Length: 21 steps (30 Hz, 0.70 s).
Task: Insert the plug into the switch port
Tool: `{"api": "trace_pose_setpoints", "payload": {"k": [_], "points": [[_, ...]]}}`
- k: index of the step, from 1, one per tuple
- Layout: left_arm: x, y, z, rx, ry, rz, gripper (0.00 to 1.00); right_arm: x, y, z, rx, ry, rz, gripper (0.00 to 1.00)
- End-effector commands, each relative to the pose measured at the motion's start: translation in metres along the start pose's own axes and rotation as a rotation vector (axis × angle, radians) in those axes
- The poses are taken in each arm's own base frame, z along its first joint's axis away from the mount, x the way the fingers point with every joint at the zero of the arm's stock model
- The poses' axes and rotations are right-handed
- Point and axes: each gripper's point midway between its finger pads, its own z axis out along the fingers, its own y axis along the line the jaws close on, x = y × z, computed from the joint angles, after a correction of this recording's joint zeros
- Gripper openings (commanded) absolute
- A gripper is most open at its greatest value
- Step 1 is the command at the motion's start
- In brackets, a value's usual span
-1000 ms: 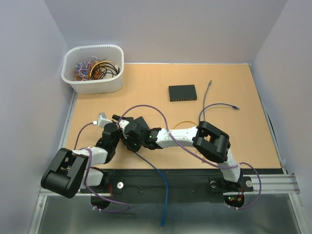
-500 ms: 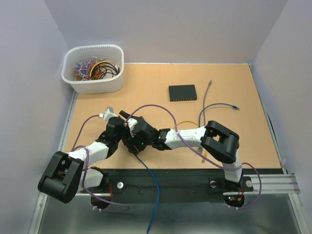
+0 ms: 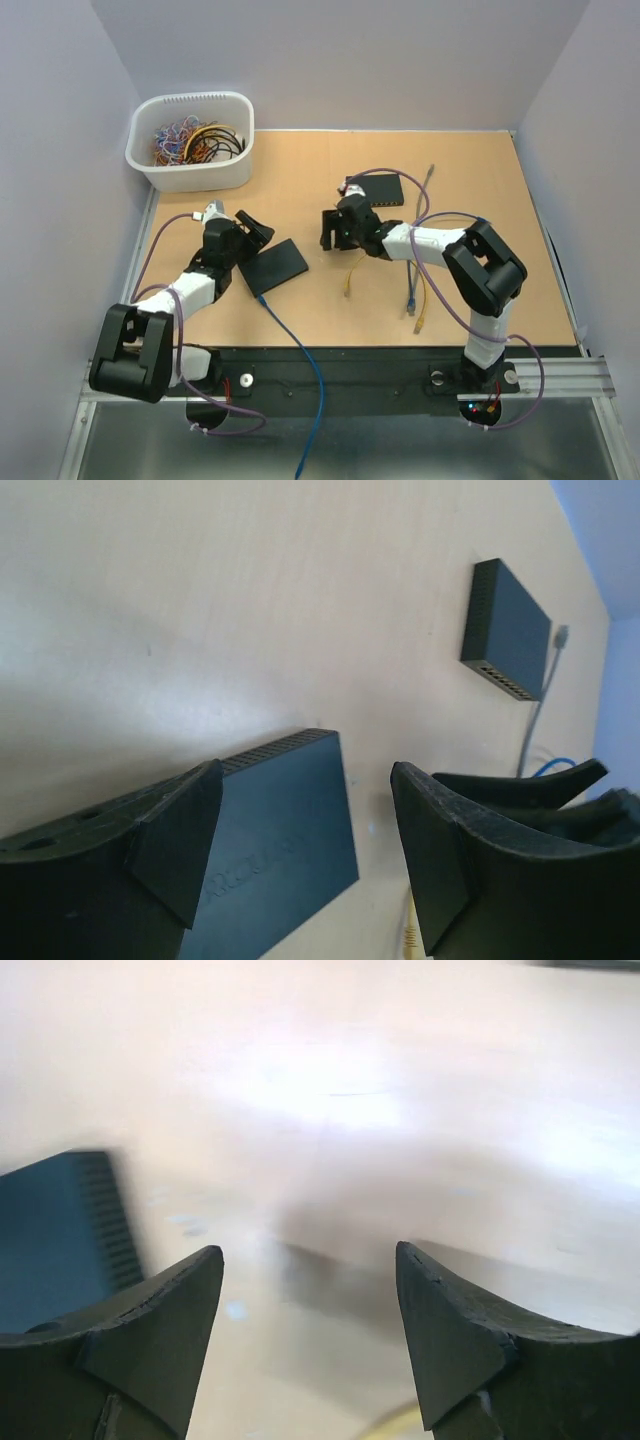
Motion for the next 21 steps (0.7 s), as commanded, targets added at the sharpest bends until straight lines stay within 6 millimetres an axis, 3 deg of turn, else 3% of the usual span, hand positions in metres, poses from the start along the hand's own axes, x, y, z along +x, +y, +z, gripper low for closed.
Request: {"api": "trace_pose_setpoints", "payload": {"k": [1,10,21], "points": [[-0.016,-0.005,0.013,0.017,-0.008,0.065,0.79,0.007,-0.004,-0.002,0.047,0.011,0.071,0.75],[-0.035,0.019,0.042,-0.068,-0.013,0.075,0.79,0.018,0.008,-0.003,-0.023,0.064,0.096,0.74],[-0.022,0.031,0.050,-0.079,0.036,0.069,0.79,0.032,0.043,-0.014,-0.204,0.163,0.190,0.72]]}}
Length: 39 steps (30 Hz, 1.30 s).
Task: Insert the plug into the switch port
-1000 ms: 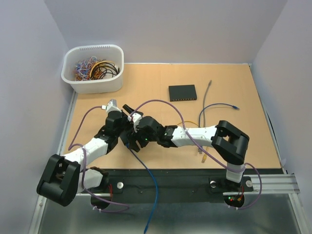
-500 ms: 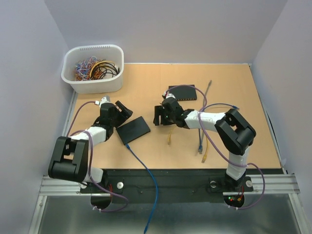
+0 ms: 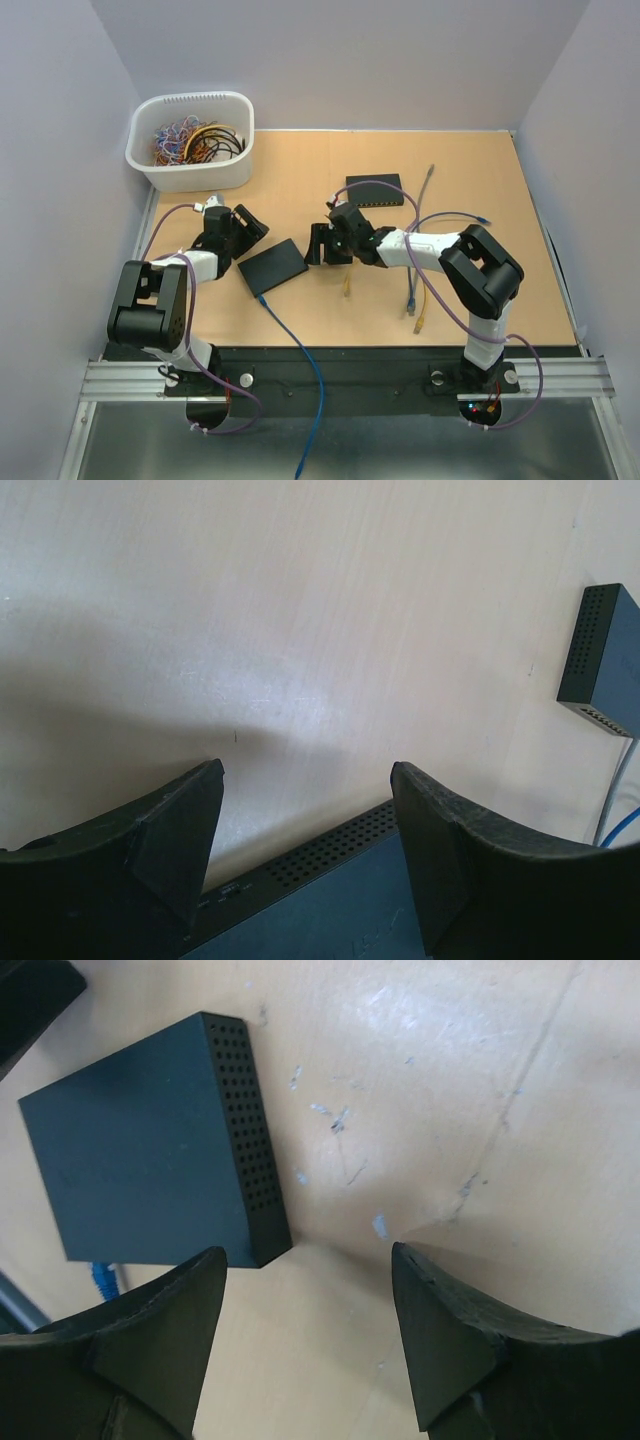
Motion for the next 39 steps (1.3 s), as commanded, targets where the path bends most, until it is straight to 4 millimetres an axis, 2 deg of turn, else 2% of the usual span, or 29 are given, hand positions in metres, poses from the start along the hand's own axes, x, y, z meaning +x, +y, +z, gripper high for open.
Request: {"api": "trace_pose_setpoints", "payload": {"k": [1,12,17,22,23,25,27,32,39], "points": [[-0.012,-0.012,0.001,0.048,-0.030,0.025,0.79,0.003,0.018,-0.005,-0.097,0.027,0.053,0.72],[-0.003,-0.011,0.006,0.066,0.008,0.018,0.79,0.035,0.037,0.004,-0.200,0.115,0.096,0.71],[-0.002,-0.010,0.005,0.066,0.006,0.018,0.79,0.040,0.046,0.010,-0.231,0.132,0.105,0.70],[0.000,-0.011,0.005,0.072,0.014,0.018,0.78,0.031,0.050,0.018,-0.232,0.110,0.096,0.70],[0.001,-0.011,0.005,0.073,0.022,0.018,0.78,0.024,0.055,0.019,-0.241,0.095,0.083,0.70],[0.001,-0.013,0.006,0.081,0.025,0.020,0.78,0.022,0.050,0.029,-0.221,0.088,0.084,0.70],[0.003,-0.013,0.007,0.086,0.035,0.023,0.77,0.010,0.056,0.035,-0.229,0.065,0.074,0.70],[0.003,-0.015,0.010,0.091,0.043,0.032,0.77,0.001,0.044,0.058,-0.201,0.055,0.074,0.70],[0.001,-0.017,0.015,0.089,0.049,0.032,0.77,-0.037,0.035,0.066,-0.183,-0.019,0.046,0.70]]}}
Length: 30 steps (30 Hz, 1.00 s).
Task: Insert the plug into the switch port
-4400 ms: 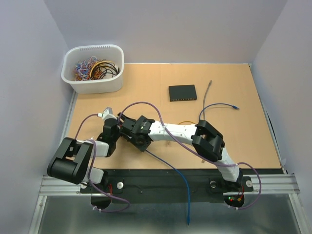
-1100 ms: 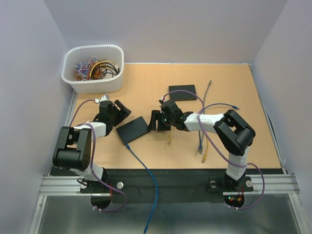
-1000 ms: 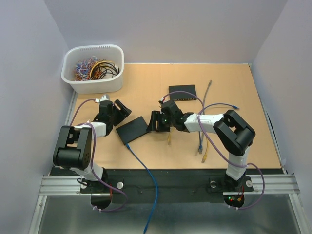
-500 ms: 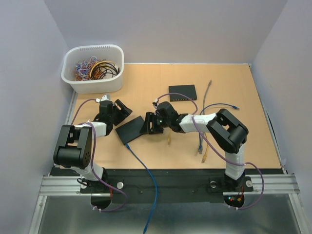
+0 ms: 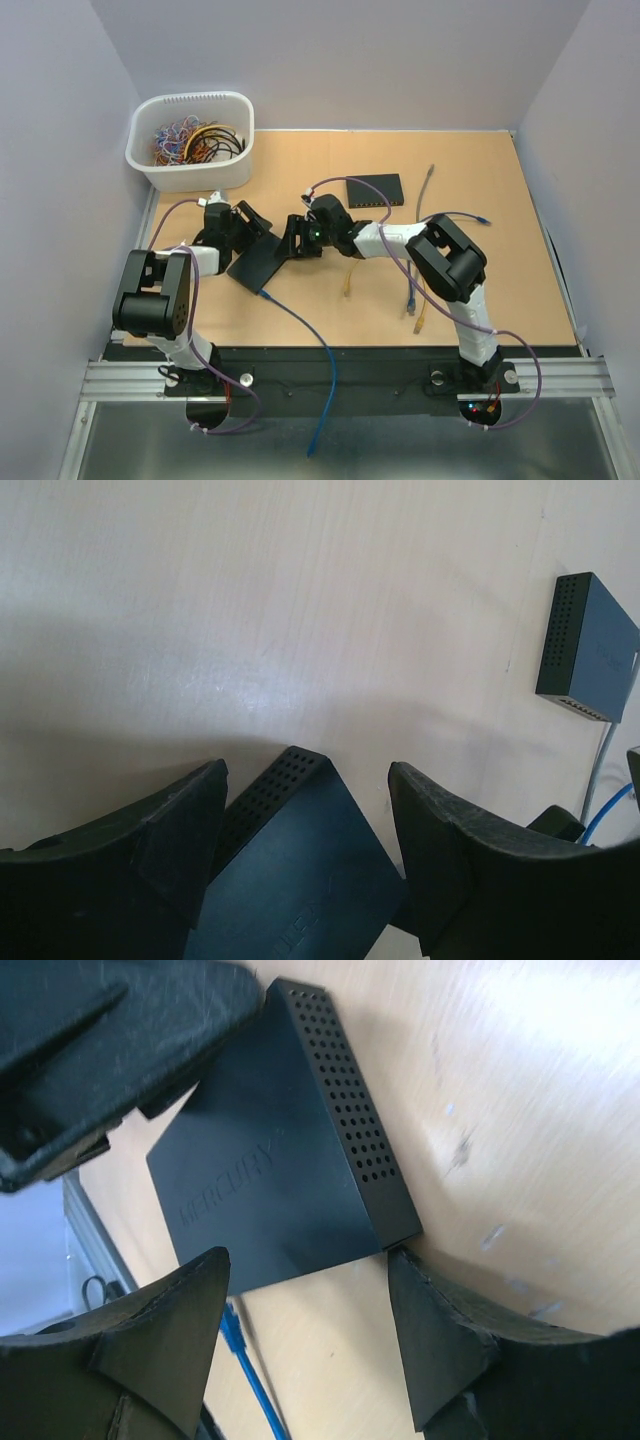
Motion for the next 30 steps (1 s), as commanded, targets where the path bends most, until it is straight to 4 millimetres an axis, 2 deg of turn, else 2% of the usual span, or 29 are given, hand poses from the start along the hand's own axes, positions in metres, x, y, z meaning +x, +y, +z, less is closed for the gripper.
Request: {"api": "trace_pose_setpoints", "payload": {"k": [1,4,9,16,19,21,22,23,24,25,26,28,29,30], "points": [[-0.004,-0.007,0.004,0.017,0.014,0.016,0.77,-0.025,-0.025,0.008,0.074,-0.053,-0.048,0.70],[-0.010,-0.008,0.008,0.010,0.005,0.020,0.77,-0.034,-0.020,0.009,0.063,-0.065,-0.077,0.70],[-0.030,-0.009,0.013,-0.027,-0.023,0.070,0.77,-0.030,-0.022,-0.002,0.084,-0.064,-0.093,0.70],[-0.073,-0.029,0.002,-0.060,-0.136,0.104,0.77,-0.039,-0.015,-0.037,0.139,-0.098,-0.159,0.72],[-0.088,-0.046,-0.014,-0.072,-0.191,0.137,0.77,-0.057,-0.001,-0.062,0.160,-0.156,-0.213,0.75],[-0.082,-0.068,-0.022,-0.040,-0.189,0.176,0.74,-0.067,-0.001,-0.075,0.211,-0.199,-0.233,0.75],[-0.082,-0.073,-0.026,-0.052,-0.207,0.194,0.74,-0.070,-0.002,-0.083,0.238,-0.212,-0.242,0.75],[-0.073,-0.080,-0.030,-0.044,-0.193,0.217,0.73,-0.082,0.007,-0.099,0.248,-0.257,-0.276,0.75],[-0.068,-0.090,-0.037,-0.034,-0.203,0.231,0.73,-0.089,0.005,-0.108,0.286,-0.289,-0.289,0.75],[-0.044,-0.104,-0.040,-0.001,-0.164,0.270,0.73,-0.100,-0.004,-0.124,0.376,-0.346,-0.296,0.75],[-0.034,-0.112,-0.047,0.014,-0.155,0.277,0.72,-0.108,-0.001,-0.145,0.409,-0.396,-0.316,0.75],[-0.008,-0.121,-0.055,0.052,-0.113,0.296,0.70,-0.119,-0.005,-0.175,0.492,-0.476,-0.332,0.76],[0.020,-0.125,-0.059,0.079,-0.064,0.325,0.70,-0.126,-0.016,-0.194,0.580,-0.531,-0.343,0.77],[0.031,-0.131,-0.067,0.108,-0.054,0.325,0.69,-0.127,-0.015,-0.217,0.607,-0.582,-0.342,0.77]]}}
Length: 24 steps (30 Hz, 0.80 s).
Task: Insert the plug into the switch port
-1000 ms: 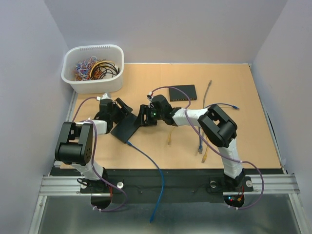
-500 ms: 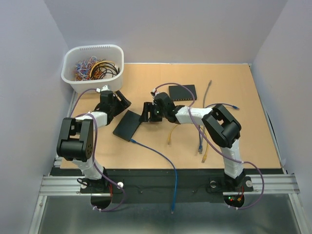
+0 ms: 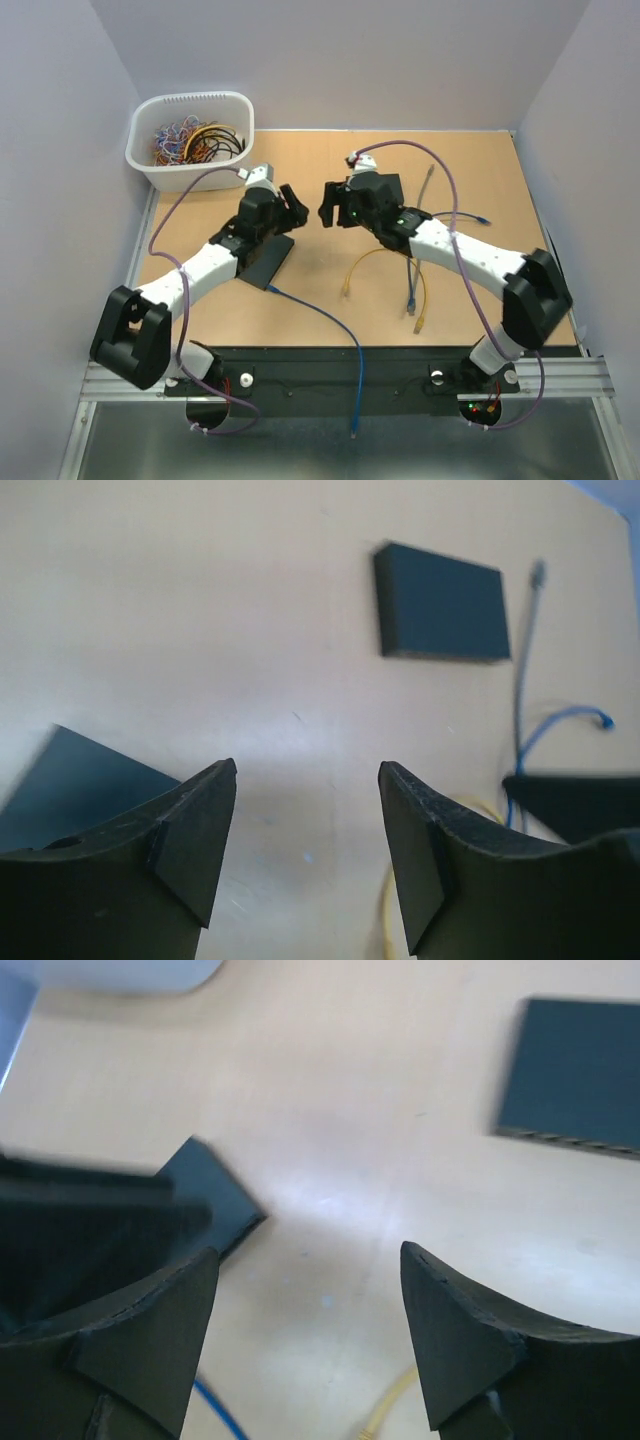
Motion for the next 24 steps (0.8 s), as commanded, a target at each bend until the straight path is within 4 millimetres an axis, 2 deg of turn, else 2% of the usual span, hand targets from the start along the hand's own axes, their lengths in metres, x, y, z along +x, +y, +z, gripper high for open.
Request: {"api": "trace_pose_setpoints", "payload": {"k": [1,2,4,5,6,9,14,17,22,24], "points": [[0.052,-0.014,-0.027,0.031,0.082,0.052,0.69,-0.043,-0.067,-0.054,0.332,-0.205,-0.070,0.79],[0.067,-0.028,-0.034,0.080,0.109,0.069,0.69,-0.047,-0.072,-0.065,0.355,-0.231,-0.067,0.81],[0.097,-0.040,-0.045,0.154,0.183,0.071,0.68,-0.048,-0.085,-0.088,0.392,-0.271,-0.054,0.85],[0.102,-0.048,-0.047,0.197,0.190,0.064,0.67,-0.047,-0.087,-0.094,0.391,-0.279,-0.044,0.85],[0.116,-0.054,-0.050,0.237,0.239,0.056,0.65,-0.036,-0.093,-0.097,0.397,-0.267,-0.043,0.86],[0.153,-0.062,-0.053,0.272,0.319,0.089,0.63,-0.034,-0.093,-0.111,0.373,-0.285,-0.012,0.87],[0.186,-0.078,-0.051,0.310,0.393,0.136,0.63,-0.019,-0.096,-0.116,0.361,-0.252,-0.001,0.87],[0.197,-0.088,-0.049,0.321,0.419,0.160,0.63,-0.015,-0.098,-0.117,0.361,-0.241,-0.001,0.86],[0.216,-0.088,-0.043,0.283,0.473,0.188,0.61,-0.011,-0.100,-0.118,0.369,-0.233,0.000,0.86],[0.226,-0.082,-0.040,0.251,0.498,0.207,0.58,-0.009,-0.102,-0.118,0.373,-0.228,0.002,0.87]]}}
